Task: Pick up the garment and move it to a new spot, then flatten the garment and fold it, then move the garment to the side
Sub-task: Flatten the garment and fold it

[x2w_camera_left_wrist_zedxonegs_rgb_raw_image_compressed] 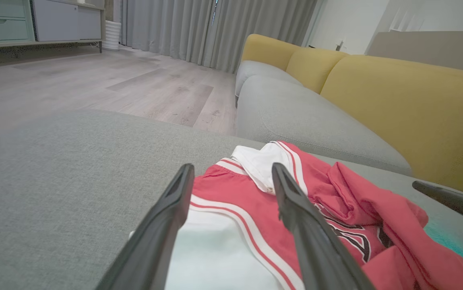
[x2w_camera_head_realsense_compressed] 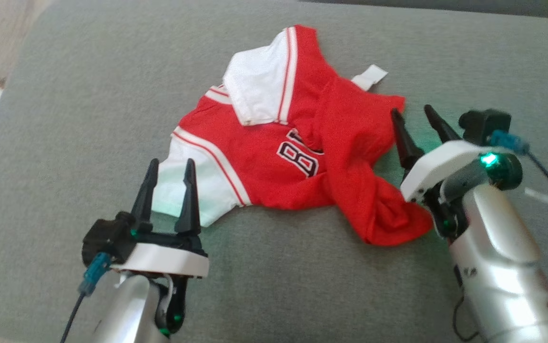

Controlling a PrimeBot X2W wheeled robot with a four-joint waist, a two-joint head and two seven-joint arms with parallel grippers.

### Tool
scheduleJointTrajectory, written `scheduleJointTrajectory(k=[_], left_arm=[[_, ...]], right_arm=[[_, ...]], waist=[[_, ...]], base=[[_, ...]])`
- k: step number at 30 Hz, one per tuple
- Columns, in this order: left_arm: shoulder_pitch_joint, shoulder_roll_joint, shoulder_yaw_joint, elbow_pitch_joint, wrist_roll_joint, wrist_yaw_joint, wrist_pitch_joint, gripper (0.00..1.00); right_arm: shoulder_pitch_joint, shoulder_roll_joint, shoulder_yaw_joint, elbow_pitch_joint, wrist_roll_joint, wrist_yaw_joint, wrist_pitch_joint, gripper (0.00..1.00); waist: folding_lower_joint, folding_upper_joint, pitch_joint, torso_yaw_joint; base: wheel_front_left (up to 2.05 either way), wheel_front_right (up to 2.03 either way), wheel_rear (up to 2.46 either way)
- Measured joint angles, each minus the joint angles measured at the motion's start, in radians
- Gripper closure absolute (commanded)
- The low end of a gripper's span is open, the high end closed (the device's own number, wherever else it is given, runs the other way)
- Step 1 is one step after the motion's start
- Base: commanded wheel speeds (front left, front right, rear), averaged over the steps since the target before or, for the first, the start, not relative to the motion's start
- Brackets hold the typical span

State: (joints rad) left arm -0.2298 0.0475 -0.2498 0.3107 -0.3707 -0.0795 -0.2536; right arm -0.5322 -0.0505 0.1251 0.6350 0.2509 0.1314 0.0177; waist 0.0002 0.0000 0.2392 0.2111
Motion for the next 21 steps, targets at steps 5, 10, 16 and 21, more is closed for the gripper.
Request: scheduleJointTrajectory(k=[5,10,16,21], left_arm=[[-0.017,-0.002,-0.045,0.0,-0.038,0.009,0.0,0.0],[-0.018,-0.002,-0.07,-0.001,-0.059,0.018,0.0,0.0],[-0.025,-0.003,-0.081,-0.001,-0.072,0.029,0.0,0.0],[-0.035,-0.003,-0.082,-0.002,-0.073,0.036,0.0,0.0]], right_arm=[[-0.107,-0.004,-0.071,0.186,-0.004,0.0,0.055,0.0],[-0.169,-0.013,-0.105,0.288,-0.044,0.0,0.063,0.0],[-0.236,-0.024,-0.103,0.365,-0.089,0.0,0.015,1.0],[-0.254,-0.072,-0.104,0.399,-0.142,0.0,-0.049,1.0]], waist=[[0.0,0.0,0.027,0.05],[-0.0001,0.0,0.046,0.08],[0.0,0.0,0.061,0.096],[-0.0001,0.0,0.058,0.09]], base=[[0.0,0.0,0.0],[0.0,0.0,0.0],[0.0,0.0,0.0],[0.0,0.0,0.0]])
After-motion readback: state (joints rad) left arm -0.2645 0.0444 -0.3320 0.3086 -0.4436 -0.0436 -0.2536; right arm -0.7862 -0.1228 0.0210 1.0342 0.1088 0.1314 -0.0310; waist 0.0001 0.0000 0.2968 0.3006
